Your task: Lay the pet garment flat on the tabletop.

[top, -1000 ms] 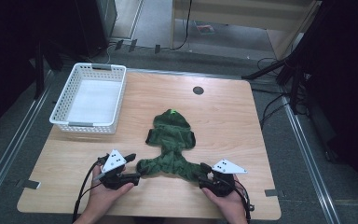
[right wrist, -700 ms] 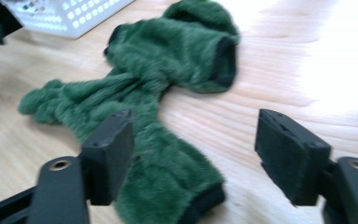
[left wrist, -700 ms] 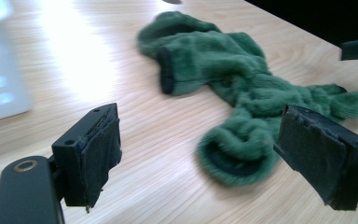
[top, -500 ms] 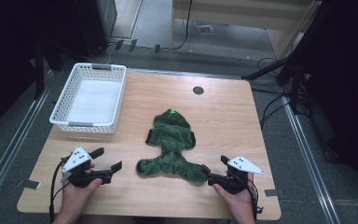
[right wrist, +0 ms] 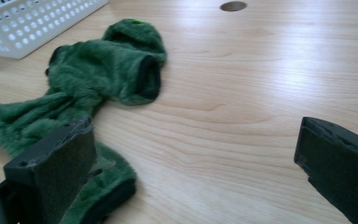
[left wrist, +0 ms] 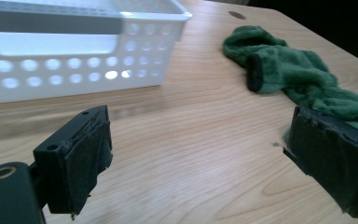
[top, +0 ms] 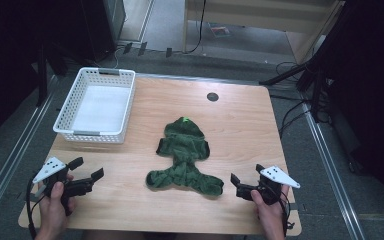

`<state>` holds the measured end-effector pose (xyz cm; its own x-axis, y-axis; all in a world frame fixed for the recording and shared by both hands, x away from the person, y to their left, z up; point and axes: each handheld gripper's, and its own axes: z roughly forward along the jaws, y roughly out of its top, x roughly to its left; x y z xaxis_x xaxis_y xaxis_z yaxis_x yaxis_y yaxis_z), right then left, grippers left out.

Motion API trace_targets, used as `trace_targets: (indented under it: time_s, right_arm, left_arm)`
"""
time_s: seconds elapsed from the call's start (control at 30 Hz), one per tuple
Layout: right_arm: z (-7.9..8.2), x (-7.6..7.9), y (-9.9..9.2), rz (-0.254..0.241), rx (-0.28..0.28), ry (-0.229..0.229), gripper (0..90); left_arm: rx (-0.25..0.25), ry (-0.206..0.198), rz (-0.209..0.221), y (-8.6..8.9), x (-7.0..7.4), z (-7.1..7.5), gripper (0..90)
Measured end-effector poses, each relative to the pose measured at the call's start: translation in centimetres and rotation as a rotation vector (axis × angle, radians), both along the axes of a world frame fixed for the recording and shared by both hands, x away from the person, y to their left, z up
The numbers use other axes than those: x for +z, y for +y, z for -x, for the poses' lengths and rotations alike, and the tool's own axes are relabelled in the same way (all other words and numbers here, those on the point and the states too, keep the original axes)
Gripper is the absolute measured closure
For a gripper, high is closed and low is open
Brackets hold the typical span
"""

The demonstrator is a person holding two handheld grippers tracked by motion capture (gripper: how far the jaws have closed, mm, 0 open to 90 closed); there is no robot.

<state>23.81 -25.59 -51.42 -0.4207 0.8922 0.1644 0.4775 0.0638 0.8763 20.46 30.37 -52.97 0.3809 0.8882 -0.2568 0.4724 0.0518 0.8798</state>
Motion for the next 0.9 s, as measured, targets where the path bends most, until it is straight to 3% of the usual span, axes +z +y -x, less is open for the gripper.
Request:
trace_targets:
  time_s: [0.13, 0.2, 0.53, 0.7, 0.8, 0.9]
  right_arm:
    - [-0.1, -0.1, -0.9, 0.009, -0.024, -0.003, 0.0]
    - [-0.4, -0.4, -1.7, 0.045, -0.051, -0.006, 0.0]
    - [-0.7, -1.0, -5.4, 0.031, -0.133, 0.006, 0.0]
    - [-0.7, -1.4, -7.0, 0.031, -0.164, 0.015, 0.0]
    - [-0.7, -1.9, -8.2, 0.027, -0.188, 0.026, 0.0]
    - [-0.6, -2.4, -9.2, 0.022, -0.214, 0.049, 0.0]
  left_arm:
    - [0.009, 0.015, 0.013, 1.5, -0.2, 0.2, 0.8]
    - [0.031, 0.016, 0.009, 2.1, -0.2, 0.3, 0.8]
    - [0.149, 0.045, 0.012, 6.9, -1.1, 0.7, 0.0]
    - [0.189, 0.051, 0.015, 8.3, -1.2, 0.9, 0.0]
    - [0.211, 0.054, -0.003, 9.2, -1.3, 1.0, 0.0]
    - [0.241, 0.060, -0.059, 9.8, -1.7, 1.2, 0.0]
